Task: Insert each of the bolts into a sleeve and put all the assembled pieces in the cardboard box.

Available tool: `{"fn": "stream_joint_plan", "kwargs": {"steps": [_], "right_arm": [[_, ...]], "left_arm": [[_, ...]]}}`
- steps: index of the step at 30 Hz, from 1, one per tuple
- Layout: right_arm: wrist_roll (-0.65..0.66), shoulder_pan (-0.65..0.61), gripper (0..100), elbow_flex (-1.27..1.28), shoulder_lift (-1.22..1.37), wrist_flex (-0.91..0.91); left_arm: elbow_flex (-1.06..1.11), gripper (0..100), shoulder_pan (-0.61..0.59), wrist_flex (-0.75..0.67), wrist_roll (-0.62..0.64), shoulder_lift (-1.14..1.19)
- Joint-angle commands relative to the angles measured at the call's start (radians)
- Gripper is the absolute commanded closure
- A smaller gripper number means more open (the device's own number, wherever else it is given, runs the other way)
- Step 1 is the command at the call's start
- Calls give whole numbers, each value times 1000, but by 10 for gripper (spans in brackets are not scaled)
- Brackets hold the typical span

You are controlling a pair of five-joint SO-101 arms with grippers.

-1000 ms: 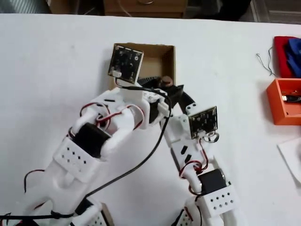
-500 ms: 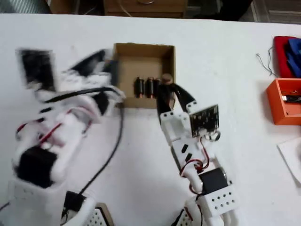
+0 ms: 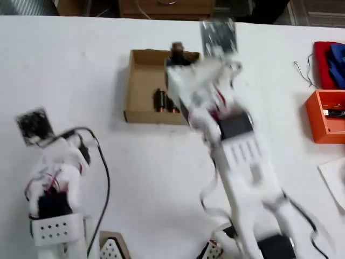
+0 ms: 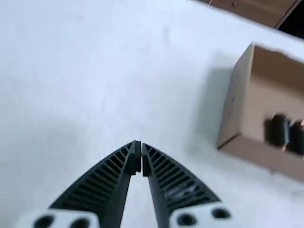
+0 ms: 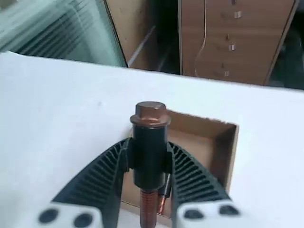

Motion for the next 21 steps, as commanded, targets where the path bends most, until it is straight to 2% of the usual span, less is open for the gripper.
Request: {"fn": "stream_joint_plan", "kwargs": {"steps": [1, 4, 8, 13, 17, 21], "right_arm": [[-49, -7, 978, -396, 340, 119], [-55, -8, 978, -672, 593, 249], [-55, -8, 978, -1040, 877, 412], [-55, -13, 978, -1433, 1138, 542], [-55, -24, 978, -1602, 1274, 622], [-86, -30, 978, -1640, 1343, 645]], "left_arm": [[208, 972, -25, -52, -40, -132], [343, 972, -63, -98, -40, -264], [332, 972, -103, -43, -38, -399], [332, 972, -84, 37, -41, -397], [332, 970, -84, 84, -44, -396], [332, 969, -84, 89, -46, -394]]}}
